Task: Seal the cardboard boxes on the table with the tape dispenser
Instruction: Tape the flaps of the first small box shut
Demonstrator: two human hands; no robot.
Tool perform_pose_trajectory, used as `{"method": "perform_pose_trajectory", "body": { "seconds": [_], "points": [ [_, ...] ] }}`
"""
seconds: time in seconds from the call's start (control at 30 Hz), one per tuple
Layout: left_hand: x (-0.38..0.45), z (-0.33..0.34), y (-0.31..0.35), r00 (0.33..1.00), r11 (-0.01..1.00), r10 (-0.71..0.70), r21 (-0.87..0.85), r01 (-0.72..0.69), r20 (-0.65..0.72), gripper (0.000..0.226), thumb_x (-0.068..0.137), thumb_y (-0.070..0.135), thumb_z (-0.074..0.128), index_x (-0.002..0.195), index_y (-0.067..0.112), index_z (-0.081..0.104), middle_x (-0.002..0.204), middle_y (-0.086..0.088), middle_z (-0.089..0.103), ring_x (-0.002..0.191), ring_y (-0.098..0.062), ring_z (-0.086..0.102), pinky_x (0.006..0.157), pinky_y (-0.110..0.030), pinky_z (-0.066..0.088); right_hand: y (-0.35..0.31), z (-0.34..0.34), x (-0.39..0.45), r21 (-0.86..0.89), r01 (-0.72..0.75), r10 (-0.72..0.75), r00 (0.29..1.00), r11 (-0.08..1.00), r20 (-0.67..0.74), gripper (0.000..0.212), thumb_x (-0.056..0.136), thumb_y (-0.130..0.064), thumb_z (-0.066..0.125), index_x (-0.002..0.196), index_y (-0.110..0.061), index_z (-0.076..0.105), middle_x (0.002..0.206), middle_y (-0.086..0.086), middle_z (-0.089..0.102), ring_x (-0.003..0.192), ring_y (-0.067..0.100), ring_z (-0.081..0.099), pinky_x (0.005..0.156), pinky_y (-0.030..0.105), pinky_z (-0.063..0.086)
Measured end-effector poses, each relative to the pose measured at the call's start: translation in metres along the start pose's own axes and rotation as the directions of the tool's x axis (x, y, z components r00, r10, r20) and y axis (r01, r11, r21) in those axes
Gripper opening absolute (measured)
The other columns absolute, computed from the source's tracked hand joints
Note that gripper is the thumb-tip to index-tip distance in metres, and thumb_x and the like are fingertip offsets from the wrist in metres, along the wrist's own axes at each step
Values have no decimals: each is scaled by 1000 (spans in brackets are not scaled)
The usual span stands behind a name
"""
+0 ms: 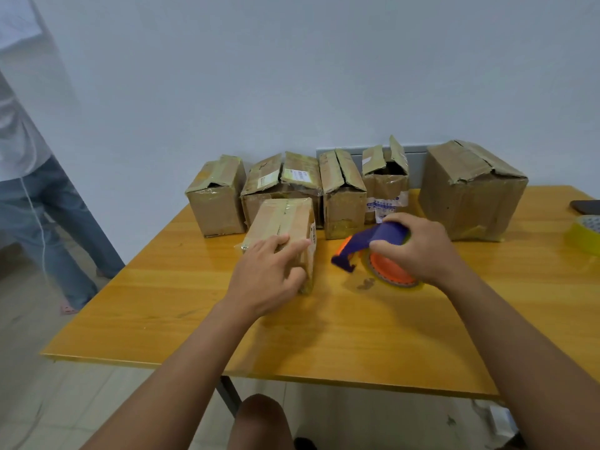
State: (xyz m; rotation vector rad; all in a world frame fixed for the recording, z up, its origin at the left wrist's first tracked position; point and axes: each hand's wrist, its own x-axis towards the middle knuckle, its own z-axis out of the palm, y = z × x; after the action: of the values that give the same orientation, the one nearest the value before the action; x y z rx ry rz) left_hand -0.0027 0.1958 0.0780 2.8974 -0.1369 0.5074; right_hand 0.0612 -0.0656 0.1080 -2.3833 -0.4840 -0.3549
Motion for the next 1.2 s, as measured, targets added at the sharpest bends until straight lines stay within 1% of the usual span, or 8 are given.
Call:
{"method": "perform_pose_trajectory", "body": {
  "seconds": [0.07,0.23,0.37,0.5,0.63,0.77,1.03,1.2],
  "points": [
    [4,2,5,999,999,-35,-27,34,-38,53,91,55,36,141,42,42,140,0,50,126,-20,45,93,-34,40,4,5,-3,108,0,21,980,994,-198,47,80,-42,76,117,-17,61,98,0,59,84,18,56,64,19,42],
    [17,8,24,960,969,-245,-67,237,-139,63,89,75,32,111,23,61,102,6,59,95,-15,54,75,-32,50,3,45,-11,263,-46,136,933,964,-334,56,80,-42,75,126,-14,58,99,-5,57,82,11,54,65,7,39],
    [27,12,37,931,957,-285,-3,292,-228,41,93,55,45,99,18,61,95,2,58,90,-19,56,81,-38,50,-3,76,-17,386,-44,208,894,921,-396,60,80,-39,76,129,-10,57,103,-7,56,82,5,54,66,1,41],
    [27,22,34,941,968,-211,79,239,-264,29,92,42,52,102,16,59,99,-2,59,92,-22,57,87,-38,46,-5,97,-22,425,-35,228,882,904,-412,58,82,-30,78,131,-8,55,106,-7,55,83,-4,55,69,0,40],
    [20,32,22,943,978,-98,146,151,-318,30,86,39,66,100,13,61,96,-7,62,90,-27,59,84,-39,47,-5,105,-24,448,-1,215,879,894,-426,62,80,-38,73,131,-8,53,109,-7,53,94,-14,52,73,-1,39],
    [13,35,15,937,985,-45,139,99,-347,37,81,38,76,104,12,63,100,-7,65,92,-27,60,81,-38,49,2,111,-26,458,-8,219,885,889,-410,59,83,-28,77,133,-9,52,110,-7,52,100,-22,47,74,-1,40],
    [13,29,-5,952,997,36,80,-12,-304,42,86,43,69,121,19,65,119,-2,66,107,-24,61,86,-37,49,11,115,-27,496,-54,275,882,867,-384,58,85,-27,75,135,-13,50,113,-10,51,99,-24,46,74,3,41],
    [16,32,-15,927,993,97,91,-69,-362,36,90,48,59,111,20,68,109,1,70,96,-23,63,78,-34,44,12,115,-27,527,-75,303,881,847,-363,58,85,-26,75,136,-14,49,113,-11,51,97,-24,47,75,6,41]
  ]
}}
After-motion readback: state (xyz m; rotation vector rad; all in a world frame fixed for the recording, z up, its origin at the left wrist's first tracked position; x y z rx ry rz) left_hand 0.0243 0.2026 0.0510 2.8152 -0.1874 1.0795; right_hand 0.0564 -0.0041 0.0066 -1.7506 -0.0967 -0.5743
